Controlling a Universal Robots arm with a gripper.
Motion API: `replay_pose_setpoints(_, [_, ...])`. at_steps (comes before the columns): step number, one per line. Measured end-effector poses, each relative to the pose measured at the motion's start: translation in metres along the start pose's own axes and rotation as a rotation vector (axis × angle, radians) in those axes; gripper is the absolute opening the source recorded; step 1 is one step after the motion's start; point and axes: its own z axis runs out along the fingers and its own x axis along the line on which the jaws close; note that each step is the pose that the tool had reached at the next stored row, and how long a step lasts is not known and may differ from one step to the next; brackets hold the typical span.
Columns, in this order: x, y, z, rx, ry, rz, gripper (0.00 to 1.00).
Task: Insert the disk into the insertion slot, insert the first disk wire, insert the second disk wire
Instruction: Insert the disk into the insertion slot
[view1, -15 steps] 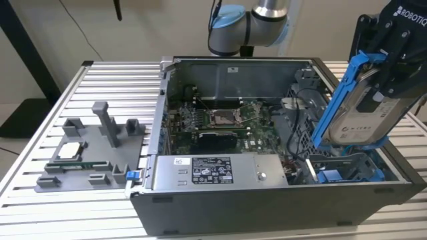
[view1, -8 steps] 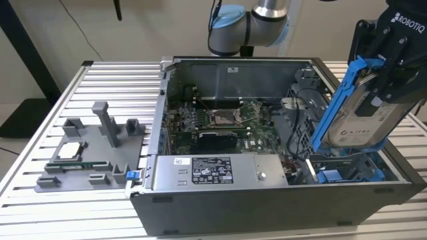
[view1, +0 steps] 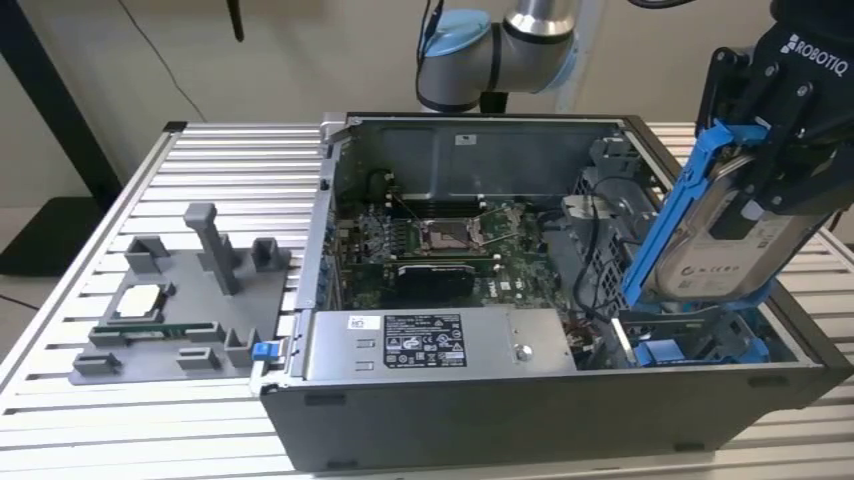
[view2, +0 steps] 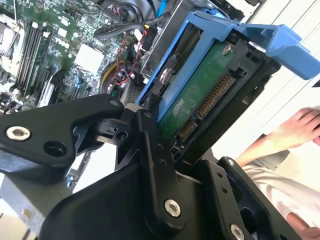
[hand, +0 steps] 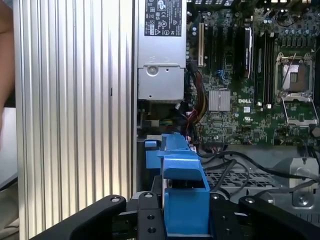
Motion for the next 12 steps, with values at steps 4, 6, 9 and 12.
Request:
replay_pose_setpoints(4, [0.0001,0.0000,0.0005,0.0000,0.0002,0.000,0.00])
replay_pose_setpoints(6, [0.0001,0.0000,0.0006,0.0000,0.0000,0.000,0.00])
replay_pose_setpoints(9, [0.0001,0.0000,0.0006,0.0000,0.0000,0.000,0.00])
replay_pose_setpoints(12, [0.0001,0.0000,0.0009,0.0000,-0.0001,0.000,0.00])
